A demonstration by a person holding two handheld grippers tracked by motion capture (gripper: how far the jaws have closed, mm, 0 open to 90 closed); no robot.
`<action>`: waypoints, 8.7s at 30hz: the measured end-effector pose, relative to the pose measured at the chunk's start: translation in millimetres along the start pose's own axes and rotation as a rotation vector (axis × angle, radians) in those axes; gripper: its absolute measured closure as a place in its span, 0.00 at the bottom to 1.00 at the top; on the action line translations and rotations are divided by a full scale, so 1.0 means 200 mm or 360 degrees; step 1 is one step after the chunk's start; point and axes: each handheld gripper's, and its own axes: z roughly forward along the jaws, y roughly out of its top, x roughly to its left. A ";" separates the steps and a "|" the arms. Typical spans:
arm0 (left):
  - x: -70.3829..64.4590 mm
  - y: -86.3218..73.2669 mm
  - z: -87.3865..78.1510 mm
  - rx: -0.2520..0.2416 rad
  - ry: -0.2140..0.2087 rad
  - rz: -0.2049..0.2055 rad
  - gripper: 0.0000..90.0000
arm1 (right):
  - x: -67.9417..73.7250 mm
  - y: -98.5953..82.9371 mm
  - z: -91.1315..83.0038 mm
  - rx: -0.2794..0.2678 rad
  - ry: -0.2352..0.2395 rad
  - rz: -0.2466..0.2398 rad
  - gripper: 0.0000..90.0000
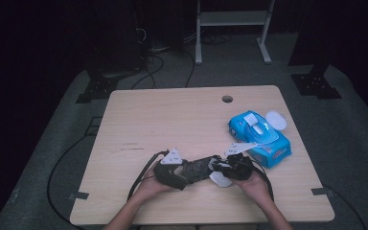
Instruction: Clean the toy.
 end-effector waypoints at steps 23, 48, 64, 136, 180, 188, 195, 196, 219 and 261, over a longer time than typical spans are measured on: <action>-0.01 -0.01 0.03 0.0075 -0.0002 0.0019 0.27 | 0.01 0.03 -0.03 0.0021 0.0021 -0.0045 0.89; 0.08 -0.01 0.06 0.0038 -0.0242 -0.0416 0.29 | 0.01 -0.06 -0.05 0.0041 0.0104 -0.0051 0.91; 0.00 0.01 0.05 -0.0007 -0.0110 -0.0197 0.35 | 0.03 -0.11 -0.08 0.0011 0.0111 -0.0044 0.92; -0.15 0.03 0.04 -0.0110 0.0073 0.0224 0.76 | 0.13 0.05 -0.08 -0.0204 -0.0097 -0.0107 0.91; -0.11 0.02 0.01 -0.0107 0.0099 0.0183 0.75 | 0.15 0.03 -0.08 -0.0221 -0.0089 -0.0162 0.91; -0.09 0.02 0.00 -0.0102 0.0103 0.0197 0.75 | -0.05 -0.03 -0.18 -0.0269 -0.0210 0.0058 0.91; -0.09 0.01 -0.01 -0.0096 0.0118 0.0195 0.75 | 0.00 0.00 -0.15 -0.0262 -0.0167 -0.0013 0.91; -0.09 0.01 -0.01 -0.0101 0.0118 0.0194 0.75 | 0.00 0.00 -0.15 -0.0254 -0.0181 -0.0017 0.91; -0.08 0.01 -0.01 -0.0090 0.0112 0.0206 0.75 | -0.05 0.00 -0.16 -0.0282 -0.0188 0.0040 0.91; -0.08 0.05 0.00 -0.0061 0.0095 0.0198 0.56 | 0.15 0.08 -0.01 -0.0254 -0.0003 -0.0078 0.91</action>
